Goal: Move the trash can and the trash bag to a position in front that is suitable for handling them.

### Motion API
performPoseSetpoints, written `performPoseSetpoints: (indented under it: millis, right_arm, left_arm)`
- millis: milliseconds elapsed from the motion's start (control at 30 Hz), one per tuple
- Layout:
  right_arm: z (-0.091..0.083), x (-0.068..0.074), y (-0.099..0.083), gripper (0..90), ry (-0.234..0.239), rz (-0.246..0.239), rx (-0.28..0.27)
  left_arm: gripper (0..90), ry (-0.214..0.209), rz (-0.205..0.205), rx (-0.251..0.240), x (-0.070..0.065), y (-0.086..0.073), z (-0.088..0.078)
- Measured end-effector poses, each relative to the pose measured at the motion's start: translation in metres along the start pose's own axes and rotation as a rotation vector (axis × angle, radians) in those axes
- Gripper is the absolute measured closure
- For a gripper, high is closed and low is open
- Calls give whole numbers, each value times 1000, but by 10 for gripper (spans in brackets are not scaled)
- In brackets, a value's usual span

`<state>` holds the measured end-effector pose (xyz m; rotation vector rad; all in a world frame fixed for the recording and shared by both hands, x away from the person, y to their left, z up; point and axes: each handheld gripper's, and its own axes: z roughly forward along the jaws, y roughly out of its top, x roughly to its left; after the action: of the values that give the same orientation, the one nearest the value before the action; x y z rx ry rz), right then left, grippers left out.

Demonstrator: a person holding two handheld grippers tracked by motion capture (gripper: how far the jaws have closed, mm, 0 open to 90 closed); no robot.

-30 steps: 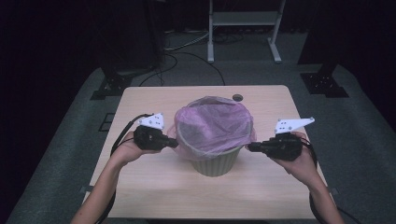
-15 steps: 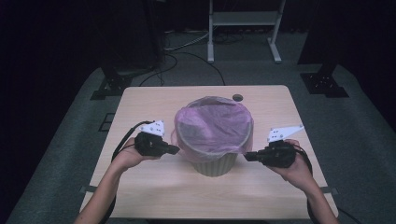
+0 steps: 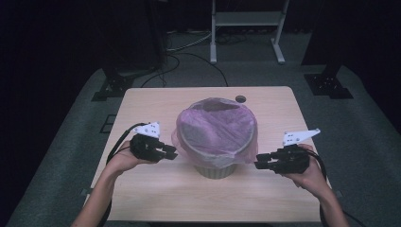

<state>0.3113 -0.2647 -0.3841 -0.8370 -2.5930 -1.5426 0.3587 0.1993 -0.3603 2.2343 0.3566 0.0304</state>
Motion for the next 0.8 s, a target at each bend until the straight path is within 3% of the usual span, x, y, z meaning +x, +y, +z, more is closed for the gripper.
performPoseSetpoints:
  millis: [67, 233, 267, 300, 467, 567, 633, 700, 800]
  right_arm:
    - [-4, 1, 2, 600, -8, -2, -11]
    - [-8, 1, 13, 479, -49, -25, -60]
    - [-5, 1, 17, 436, -63, -35, -73]
    - [-3, 0, 19, 415, -70, -38, -80]
    - [6, -2, 26, 372, -90, -51, -86]
    - [13, -3, 31, 366, -109, -73, -87]
    - [16, -4, 33, 388, -111, -81, -85]
    - [18, -3, 36, 416, -123, -94, -85]
    - [18, -2, 37, 519, -128, -101, -80]
  left_arm:
    - [618, 4, 2, -11, -1, 2, -2]
    - [484, -18, 16, -35, -5, 14, -7]
    - [417, -14, 13, -35, -5, 16, -6]
    - [378, 7, 5, -27, -5, 21, -3]
    - [315, 17, 3, -16, -5, 27, 8]
    - [318, 31, 2, -4, -4, 30, 16]
    - [405, 42, -1, -7, -3, 32, 18]
    - [424, 55, -6, -3, -2, 33, 20]
    - [518, 73, -2, 12, -2, 34, 19]
